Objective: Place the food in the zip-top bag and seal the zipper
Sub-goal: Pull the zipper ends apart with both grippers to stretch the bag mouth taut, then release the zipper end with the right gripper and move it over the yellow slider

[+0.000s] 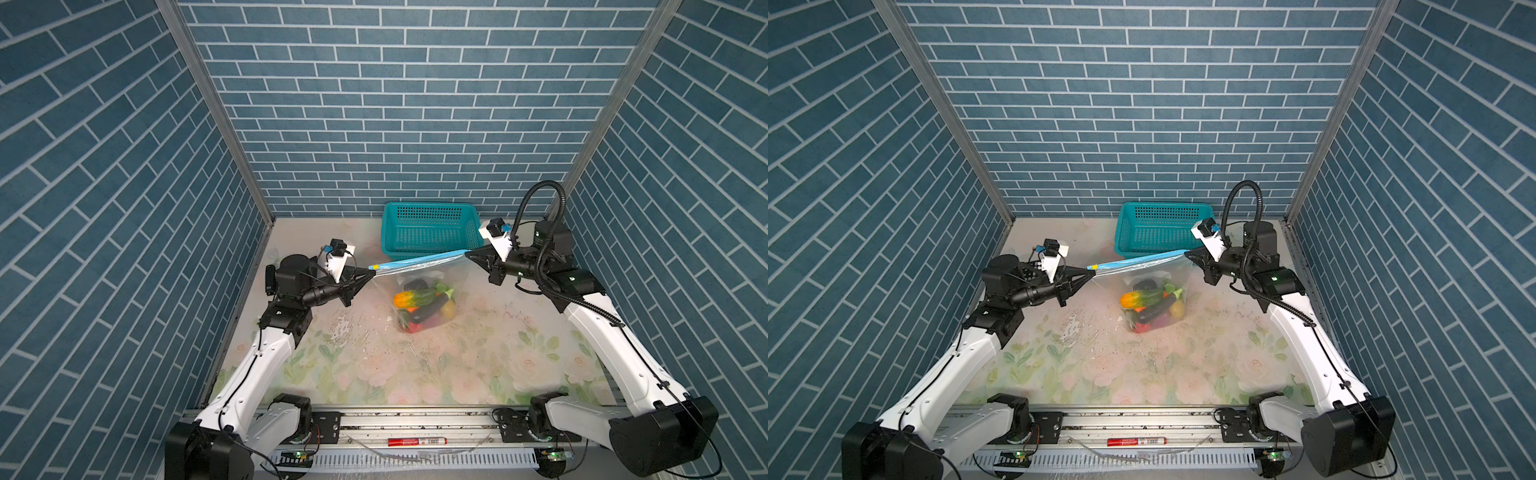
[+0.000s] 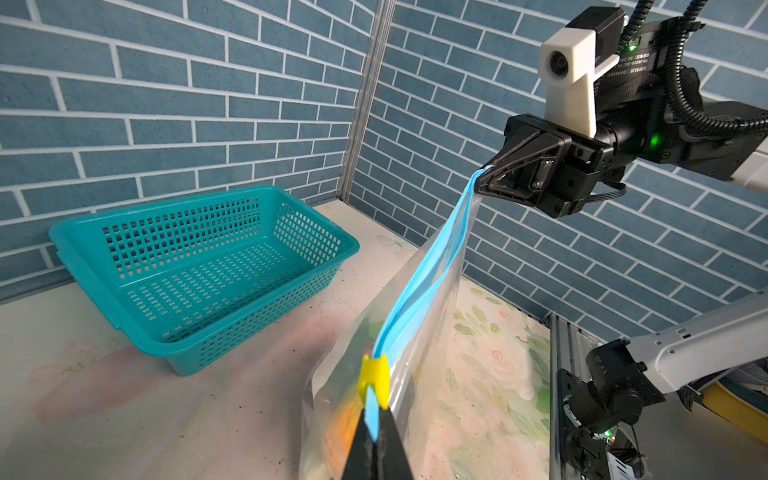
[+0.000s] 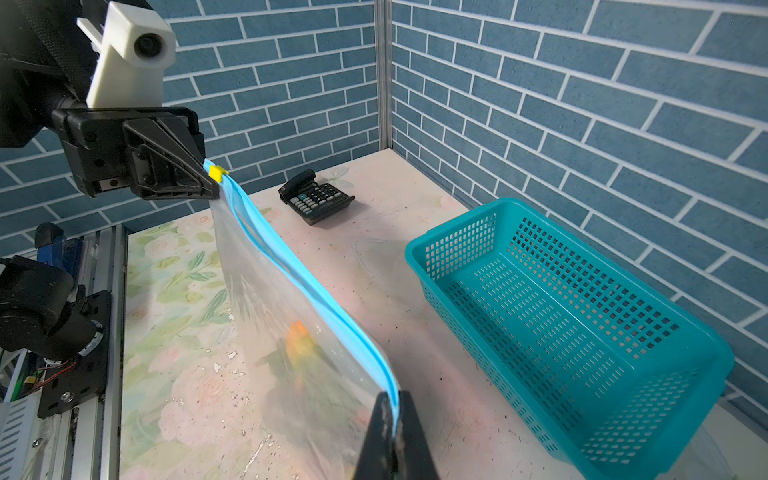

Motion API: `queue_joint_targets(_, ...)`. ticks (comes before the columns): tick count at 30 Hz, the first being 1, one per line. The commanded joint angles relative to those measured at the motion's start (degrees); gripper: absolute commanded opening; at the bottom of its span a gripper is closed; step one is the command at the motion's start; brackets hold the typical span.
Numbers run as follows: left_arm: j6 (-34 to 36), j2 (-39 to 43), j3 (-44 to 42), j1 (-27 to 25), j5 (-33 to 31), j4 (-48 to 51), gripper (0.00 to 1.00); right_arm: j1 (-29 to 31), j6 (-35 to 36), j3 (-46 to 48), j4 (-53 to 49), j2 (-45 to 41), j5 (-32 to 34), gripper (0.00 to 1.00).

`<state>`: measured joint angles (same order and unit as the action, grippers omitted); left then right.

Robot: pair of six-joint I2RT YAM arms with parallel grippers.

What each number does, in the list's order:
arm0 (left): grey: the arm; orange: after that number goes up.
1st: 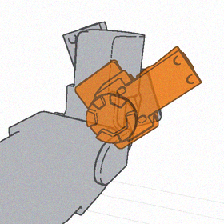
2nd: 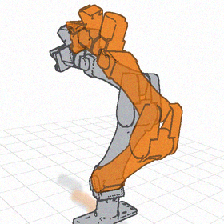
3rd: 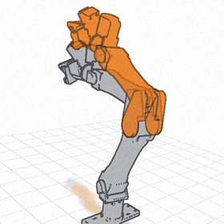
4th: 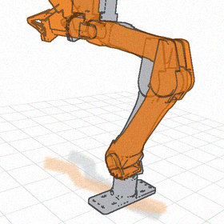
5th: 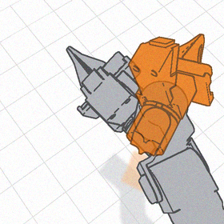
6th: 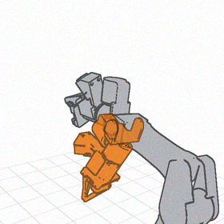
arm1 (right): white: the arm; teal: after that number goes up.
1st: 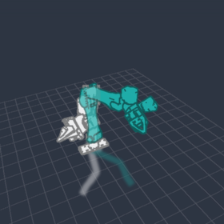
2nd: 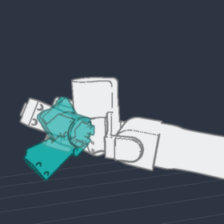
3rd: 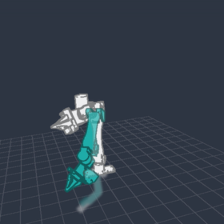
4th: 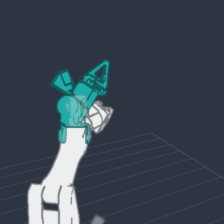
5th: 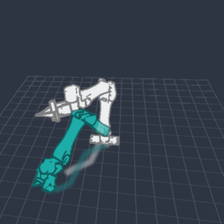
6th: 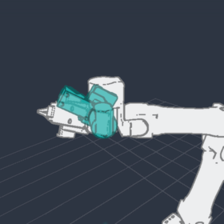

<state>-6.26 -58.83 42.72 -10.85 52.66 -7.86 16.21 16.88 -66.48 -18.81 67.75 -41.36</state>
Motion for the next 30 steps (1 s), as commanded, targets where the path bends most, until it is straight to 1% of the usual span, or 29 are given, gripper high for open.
queue_joint_targets(1, 2.3, -0.2, 1.9, 0.0, -2.8, 3.0, 0.0, -2.4, 4.3, 1.2, 0.8, -0.4, 3.2, 0.0)
queue_joint_targets(3, 3.4, -1.3, 3.3, -1.3, -2.5, 5.0, 0.0, -2.4, 5.1, 1.5, 0.7, -0.6, 3.2, 0.0)
queue_joint_targets(4, 3.9, -1.6, 4.1, -2.0, -2.4, 5.7, 0.0, -2.5, 5.5, 1.5, 0.4, -0.8, 3.2, 0.02)
queue_joint_targets(5, 3.9, -1.9, 4.3, -2.5, -2.5, 5.5, 0.0, -2.5, 6.0, 1.5, 0.2, -0.9, 3.3, 0.07)
queue_joint_targets(7, 3.9, -2.3, 4.7, -3.5, -2.5, 4.9, 0.0, -2.5, 6.9, 0.9, -1.5, -1.1, 2.9, 0.26)
queue_joint_targets(9, 4.0, -2.5, 5.4, -4.1, -2.4, 5.3, 0.0, -2.6, 9.3, -1.7, -6.3, -0.8, 0.4, 0.39)
queue_joint_targets(10, 4.1, -2.6, 5.7, -4.3, -2.4, 5.7, 0.0, -2.7, 10.1, -3.6, -9.0, -0.5, -1.2, 0.42)
queue_joint_targets(12, 4.7, -2.2, 6.3, -4.8, -2.4, 6.8, 0.0, -2.6, 11.0, -6.4, -12.1, -0.2, -4.9, 0.43)
queue_joint_targets(14, 5.5, -1.7, 6.9, -5.2, -2.7, 8.0, 0.0, -2.2, 10.2, -7.0, -11.1, -1.0, -8.2, 0.46)
queue_joint_targets(15, 5.8, -1.3, 7.1, -5.4, -2.8, 8.5, 0.0, -1.5, 9.4, -6.6, -9.3, -1.7, -9.0, 0.5)
queue_joint_targets(18, 6.6, -0.6, 6.9, -5.9, -3.2, 8.9, 0.0, 2.6, 10.5, -7.1, -7.7, -2.5, -9.4, 0.6)
queue_joint_targets(22, 8.6, 0.1, 6.5, -7.1, -3.4, 8.9, 0.0, 10.3, 15.1, -12.6, -11.3, 1.7, -9.3, 0.66)
queue_joint_targets(26, 10.0, 1.0, 5.1, -8.2, -3.4, 5.3, 0.0, 15.4, 18.4, -20.2, -15.2, 9.1, -10.7, 0.65)
queue_joint_targets(30, 10.4, 1.8, 3.4, -9.1, -3.7, 0.0, 0.0, 19.0, 23.3, -29.1, -22.0, 17.0, -11.7, 0.66)
